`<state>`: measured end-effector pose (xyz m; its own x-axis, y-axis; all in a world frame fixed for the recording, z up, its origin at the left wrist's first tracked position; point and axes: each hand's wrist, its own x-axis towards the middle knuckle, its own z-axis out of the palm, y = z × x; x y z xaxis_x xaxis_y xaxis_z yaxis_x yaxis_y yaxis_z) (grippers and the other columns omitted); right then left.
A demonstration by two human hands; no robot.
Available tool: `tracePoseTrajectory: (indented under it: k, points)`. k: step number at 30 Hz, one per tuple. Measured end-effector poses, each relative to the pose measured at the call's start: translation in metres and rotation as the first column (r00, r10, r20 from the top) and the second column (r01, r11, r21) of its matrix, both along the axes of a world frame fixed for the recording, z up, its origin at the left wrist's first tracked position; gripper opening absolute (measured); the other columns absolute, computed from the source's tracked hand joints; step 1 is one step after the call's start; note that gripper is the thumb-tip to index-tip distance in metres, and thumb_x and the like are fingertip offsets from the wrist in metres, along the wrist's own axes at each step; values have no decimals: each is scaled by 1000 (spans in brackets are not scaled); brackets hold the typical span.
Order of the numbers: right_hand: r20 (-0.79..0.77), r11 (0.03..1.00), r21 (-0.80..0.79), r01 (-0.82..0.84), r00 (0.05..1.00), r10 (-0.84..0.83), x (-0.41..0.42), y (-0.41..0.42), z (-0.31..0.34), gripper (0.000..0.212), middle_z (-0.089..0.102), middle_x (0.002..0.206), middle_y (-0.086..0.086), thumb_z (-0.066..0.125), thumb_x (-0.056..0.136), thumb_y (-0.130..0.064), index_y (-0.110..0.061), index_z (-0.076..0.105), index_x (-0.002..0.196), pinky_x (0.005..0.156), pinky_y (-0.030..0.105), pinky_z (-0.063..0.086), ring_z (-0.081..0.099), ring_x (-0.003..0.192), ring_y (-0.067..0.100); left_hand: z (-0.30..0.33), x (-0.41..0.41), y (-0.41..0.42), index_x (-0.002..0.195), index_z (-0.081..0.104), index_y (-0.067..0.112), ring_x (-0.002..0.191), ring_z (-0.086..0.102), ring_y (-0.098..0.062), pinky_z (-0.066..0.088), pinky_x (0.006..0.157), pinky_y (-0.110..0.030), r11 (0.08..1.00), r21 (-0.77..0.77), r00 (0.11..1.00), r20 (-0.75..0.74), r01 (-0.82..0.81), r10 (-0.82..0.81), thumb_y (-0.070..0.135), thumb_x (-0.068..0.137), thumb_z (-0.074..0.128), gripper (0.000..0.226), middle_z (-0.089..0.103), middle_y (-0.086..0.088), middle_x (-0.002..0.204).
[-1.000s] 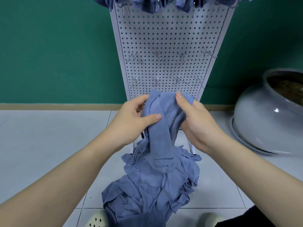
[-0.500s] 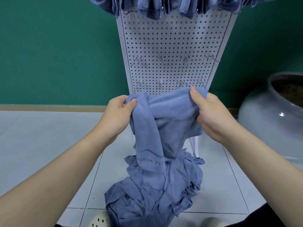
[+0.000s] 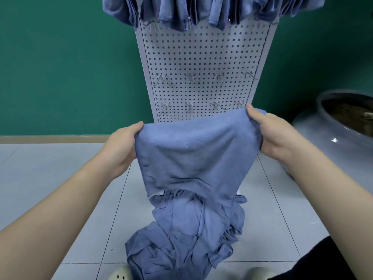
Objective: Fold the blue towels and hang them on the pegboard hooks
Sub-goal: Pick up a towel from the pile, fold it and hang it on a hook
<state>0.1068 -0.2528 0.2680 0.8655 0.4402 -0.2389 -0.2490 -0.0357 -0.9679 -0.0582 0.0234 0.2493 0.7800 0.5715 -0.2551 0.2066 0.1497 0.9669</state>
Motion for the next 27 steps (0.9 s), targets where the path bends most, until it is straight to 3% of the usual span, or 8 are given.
tracePoseTrajectory:
  k: [3,5,7,12,19,22,25,27]
  points:
    - [-23,992,76,-99,995,101,5,-4,-3,21,74,116,13,62,101,-18,-11,71,118,83,37,55,70,103,27,3,0,-2,123,68,4,115,71,-23,51,106,-44,989,-144,998,64,28,-19,29,110,45,36,76,-7,119]
    - [-5,978,122,-167,986,169,10,-5,-7,31,71,126,17,59,97,-1,-5,67,127,95,42,54,69,112,29,8,-1,-6,125,67,4,115,71,-20,52,100,-39,979,-198,993,111,57,-35,30,111,42,38,76,-7,120]
    - [31,976,104,-193,981,190,13,-5,-11,37,70,130,17,58,98,4,-1,62,134,104,43,53,68,120,29,12,-2,-8,126,66,4,115,71,-18,50,100,-36,974,-214,988,149,71,-40,31,111,40,40,76,-6,121]
    - [214,992,-93,-86,971,104,22,-5,-21,18,79,106,10,58,103,-9,-4,72,114,78,27,58,74,99,21,15,-4,-5,127,65,4,117,70,-17,46,108,-38,973,-212,984,170,91,-55,35,111,40,43,75,-7,123]
    - [147,991,-132,19,989,0,21,-4,-18,34,78,110,12,63,102,-31,0,75,109,93,39,57,72,101,24,13,-6,3,133,63,3,123,67,-18,40,116,-42,983,-152,977,201,105,-73,37,112,38,46,72,-8,128]
    - [80,997,-72,8,997,-2,20,-4,-14,42,77,116,11,64,101,-39,0,73,115,87,36,59,71,102,21,12,-8,7,133,62,3,124,66,-17,40,117,-42,990,-113,973,221,87,-60,35,112,37,46,72,-7,128]
    - [-53,997,71,3,999,1,19,-4,-10,32,79,98,2,61,101,-41,-11,73,104,69,28,60,74,89,16,12,-11,6,130,63,5,123,66,-15,45,112,-39,996,15,964,252,83,-84,28,114,33,41,73,-6,127]
    - [-130,984,178,1,991,22,19,-4,-8,26,77,90,-3,59,102,-38,-15,71,99,64,25,60,75,80,14,14,-14,5,127,65,7,119,68,-15,52,101,-32,991,101,953,282,86,-112,21,113,34,36,74,-5,124]
